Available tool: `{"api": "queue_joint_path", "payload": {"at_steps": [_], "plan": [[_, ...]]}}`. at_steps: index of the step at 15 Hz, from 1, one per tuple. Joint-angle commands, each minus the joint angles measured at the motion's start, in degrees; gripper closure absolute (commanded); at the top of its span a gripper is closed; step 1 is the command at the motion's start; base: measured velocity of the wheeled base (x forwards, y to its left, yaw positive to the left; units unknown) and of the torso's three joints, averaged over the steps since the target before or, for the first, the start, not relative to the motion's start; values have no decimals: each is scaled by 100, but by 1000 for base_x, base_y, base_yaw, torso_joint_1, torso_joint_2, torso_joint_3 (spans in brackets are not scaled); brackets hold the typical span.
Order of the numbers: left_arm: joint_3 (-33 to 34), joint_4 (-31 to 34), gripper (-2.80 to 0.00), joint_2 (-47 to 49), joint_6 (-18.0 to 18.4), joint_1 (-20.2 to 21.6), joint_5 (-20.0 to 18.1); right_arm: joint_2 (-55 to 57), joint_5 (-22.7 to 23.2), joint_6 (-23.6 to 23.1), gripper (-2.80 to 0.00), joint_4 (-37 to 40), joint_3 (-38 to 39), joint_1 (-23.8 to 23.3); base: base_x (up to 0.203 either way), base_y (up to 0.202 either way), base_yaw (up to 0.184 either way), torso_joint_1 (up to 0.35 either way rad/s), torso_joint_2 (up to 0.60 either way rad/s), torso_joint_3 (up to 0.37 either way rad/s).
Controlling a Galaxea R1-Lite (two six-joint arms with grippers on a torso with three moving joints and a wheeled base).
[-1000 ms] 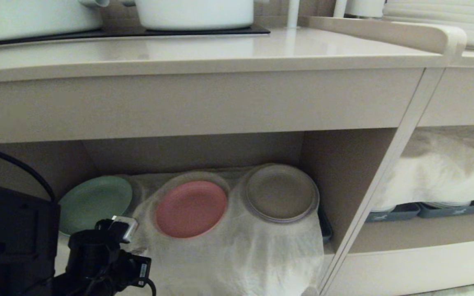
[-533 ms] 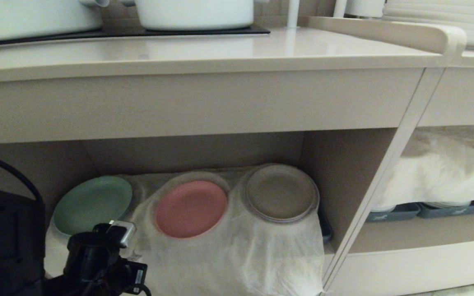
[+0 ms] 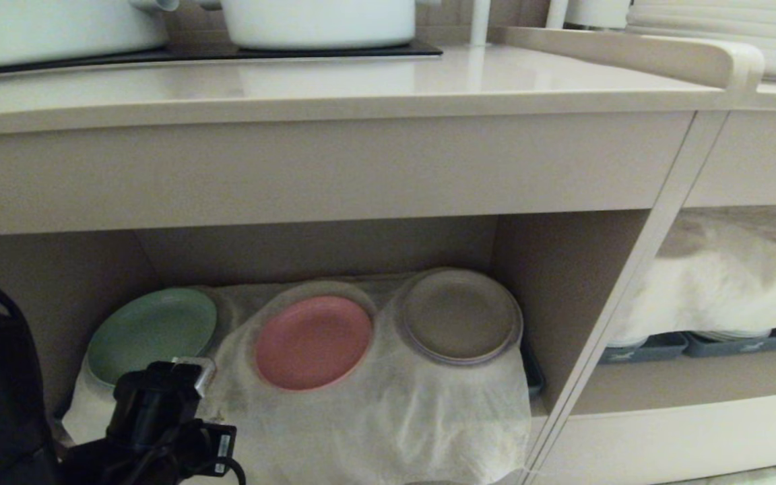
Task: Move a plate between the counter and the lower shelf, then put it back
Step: Pick up the plate in the cupboard
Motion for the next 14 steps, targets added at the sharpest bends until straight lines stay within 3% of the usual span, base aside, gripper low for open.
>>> {"api": "queue_joint_path", "payload": {"at_steps": [1,8,12,14], "plan": [[-226,406,0,-115,-244,56,8,7,2,-4,0,-3,0,2,0,0,0,0,0,0],[-1034,1885,0,-275,-766,185,93,7,2,-4,0,-1,0,3,0,0,0,0,0,0],[-1437,2430,0,-353,-867,184,206,7,2,-4,0,-2,0,2,0,0,0,0,0,0],[-1732,2815,0,-354,-1295,167,215,7,2,-4,0,1,0,6,0,0,0,0,0,0]]}}
